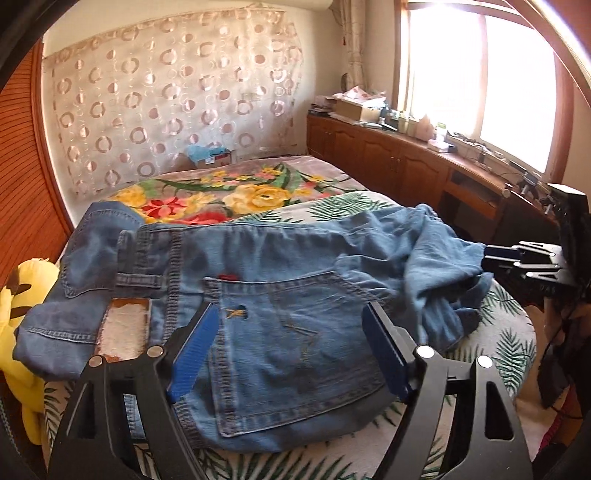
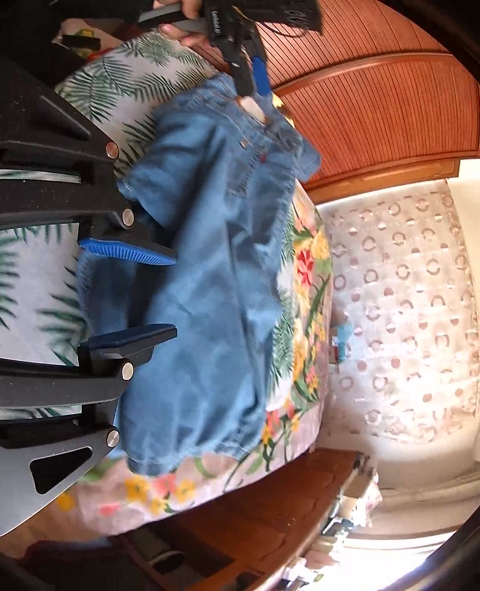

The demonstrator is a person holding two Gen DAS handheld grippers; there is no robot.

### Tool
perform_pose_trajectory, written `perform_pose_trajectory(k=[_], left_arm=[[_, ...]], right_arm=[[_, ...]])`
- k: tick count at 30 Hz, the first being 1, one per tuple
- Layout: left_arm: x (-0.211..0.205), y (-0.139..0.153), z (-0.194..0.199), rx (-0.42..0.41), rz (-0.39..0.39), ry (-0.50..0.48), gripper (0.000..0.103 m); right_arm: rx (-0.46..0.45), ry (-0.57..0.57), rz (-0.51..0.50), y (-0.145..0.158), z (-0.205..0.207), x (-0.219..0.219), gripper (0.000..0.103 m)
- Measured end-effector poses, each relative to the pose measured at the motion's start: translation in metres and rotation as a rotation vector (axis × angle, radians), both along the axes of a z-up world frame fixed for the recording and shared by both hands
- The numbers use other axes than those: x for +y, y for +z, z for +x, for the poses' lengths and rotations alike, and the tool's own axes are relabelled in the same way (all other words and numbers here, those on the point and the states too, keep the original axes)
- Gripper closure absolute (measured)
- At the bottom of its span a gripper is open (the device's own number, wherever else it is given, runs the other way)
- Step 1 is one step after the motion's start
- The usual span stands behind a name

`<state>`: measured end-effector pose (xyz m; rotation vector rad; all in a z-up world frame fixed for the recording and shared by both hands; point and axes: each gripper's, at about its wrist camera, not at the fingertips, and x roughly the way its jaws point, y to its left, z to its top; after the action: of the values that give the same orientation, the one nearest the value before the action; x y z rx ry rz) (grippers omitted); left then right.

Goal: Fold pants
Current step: 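Release the folded leg with the left tool and withdraw, then grasp the folded leg hem with the right tool and lift it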

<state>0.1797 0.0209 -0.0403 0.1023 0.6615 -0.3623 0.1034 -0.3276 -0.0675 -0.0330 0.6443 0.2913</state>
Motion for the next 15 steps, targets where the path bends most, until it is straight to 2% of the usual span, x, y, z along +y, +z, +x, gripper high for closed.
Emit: perform_pose_trajectory(k=[4,8,15], left_arm=[[0.016,-0.009,0.001,0.007,0.000,0.046,0.023],[0.035,-0.020,-0.004,0.024,0.005,0.092,0.023],[0.044,-0.034,-0.009,0.044,0.010,0.104,0.023]], right_arm=[[-0.004,-0.005,-0.037,-0.004,0.011,0.004,0.063],[0.005,-0.094,-0.023,-0.012,0.018,-0.017,0.063],[0.030,-0.244,-0.028,-0.017,0.021,-0.055,0.060]])
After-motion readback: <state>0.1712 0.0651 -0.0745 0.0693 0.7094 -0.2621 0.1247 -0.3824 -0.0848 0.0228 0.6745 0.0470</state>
